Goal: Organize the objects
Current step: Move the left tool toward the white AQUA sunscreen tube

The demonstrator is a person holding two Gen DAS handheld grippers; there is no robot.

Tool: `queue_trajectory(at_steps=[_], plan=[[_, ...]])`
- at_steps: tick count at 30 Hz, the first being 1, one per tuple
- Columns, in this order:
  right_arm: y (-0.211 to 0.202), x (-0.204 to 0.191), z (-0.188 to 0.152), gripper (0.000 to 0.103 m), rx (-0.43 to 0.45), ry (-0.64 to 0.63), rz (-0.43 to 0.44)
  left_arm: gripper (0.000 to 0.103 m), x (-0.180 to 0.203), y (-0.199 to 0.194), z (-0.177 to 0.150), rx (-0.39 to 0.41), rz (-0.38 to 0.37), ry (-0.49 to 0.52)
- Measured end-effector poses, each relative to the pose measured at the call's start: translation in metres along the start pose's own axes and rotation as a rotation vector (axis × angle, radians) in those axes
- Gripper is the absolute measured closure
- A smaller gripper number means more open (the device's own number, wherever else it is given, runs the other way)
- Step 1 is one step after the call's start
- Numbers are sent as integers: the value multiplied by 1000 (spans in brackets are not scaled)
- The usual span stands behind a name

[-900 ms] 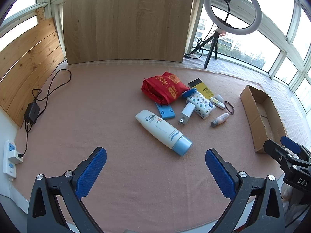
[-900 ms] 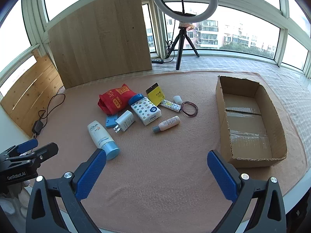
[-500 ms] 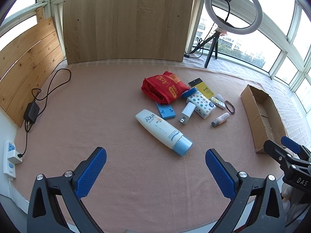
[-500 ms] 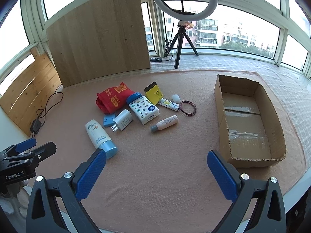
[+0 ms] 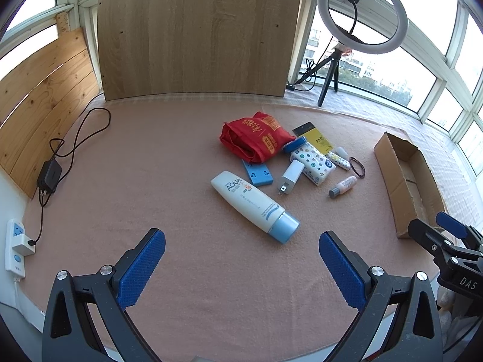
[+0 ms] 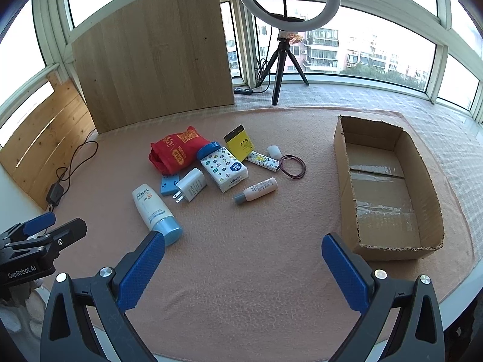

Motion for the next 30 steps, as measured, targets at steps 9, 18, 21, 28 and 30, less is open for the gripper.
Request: queue_trajectory(at_steps=[9, 18, 21, 28, 30], plan=[[2, 0, -1, 0, -14, 6, -2, 0, -1, 0, -1, -1, -1, 0], [2, 0, 0, 0, -16, 4, -4, 0, 1, 1, -1, -2, -1, 4], [3, 1, 0, 0, -20, 3, -6, 0, 2, 1, 0, -5, -1, 4], [10, 2, -1, 0, -41, 5, 0, 0, 1, 6, 2, -15, 0, 0], [12, 2, -1, 0, -51, 9, 9, 0, 0, 8, 2, -21, -2, 0]])
Point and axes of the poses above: each gripper's, at about its wrist camera, not at the fingertips, and y roughly the way its jaws point, x to its right, z to its top, the point moved 1 cm from there along y, roughly the way its jaws point, and after that the axes turned 6 degrees about y, right-handed, at the moved point
